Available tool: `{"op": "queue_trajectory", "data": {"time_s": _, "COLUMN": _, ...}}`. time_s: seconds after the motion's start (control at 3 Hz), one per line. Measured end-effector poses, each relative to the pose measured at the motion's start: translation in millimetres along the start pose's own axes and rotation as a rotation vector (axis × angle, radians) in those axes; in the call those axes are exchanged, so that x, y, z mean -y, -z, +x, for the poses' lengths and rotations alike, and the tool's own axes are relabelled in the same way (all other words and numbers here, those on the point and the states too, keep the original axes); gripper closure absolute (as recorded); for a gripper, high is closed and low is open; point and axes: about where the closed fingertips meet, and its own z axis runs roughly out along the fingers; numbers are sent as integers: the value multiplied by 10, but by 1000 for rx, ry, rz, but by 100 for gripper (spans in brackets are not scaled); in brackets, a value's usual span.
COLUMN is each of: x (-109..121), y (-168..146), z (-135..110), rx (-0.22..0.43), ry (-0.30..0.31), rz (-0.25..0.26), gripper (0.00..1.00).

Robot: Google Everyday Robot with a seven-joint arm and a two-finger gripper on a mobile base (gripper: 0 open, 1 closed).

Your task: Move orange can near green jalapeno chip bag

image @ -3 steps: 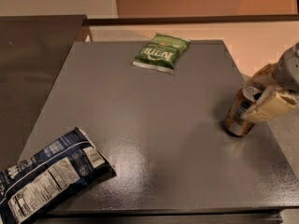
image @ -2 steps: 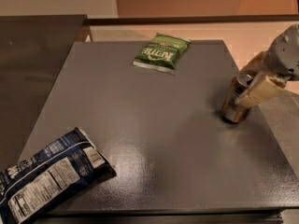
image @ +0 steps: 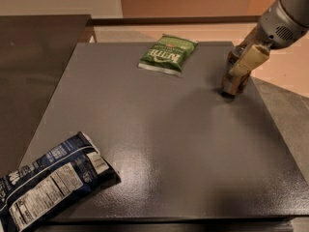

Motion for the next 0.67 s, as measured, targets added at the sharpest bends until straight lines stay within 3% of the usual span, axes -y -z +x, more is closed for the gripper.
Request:
{"op": "queue_trajectory", "data": {"time_s": 0.33, "x": 431, "y": -77, "z": -195, "rx": 17, "ry": -64, "rz": 39, "gripper": 100}}
{"op": "queue_trajectory", "data": {"time_s": 0.67, "x": 673, "y": -225, "z": -364, "rx": 35, "ry": -107, "rz": 58, "gripper": 100}}
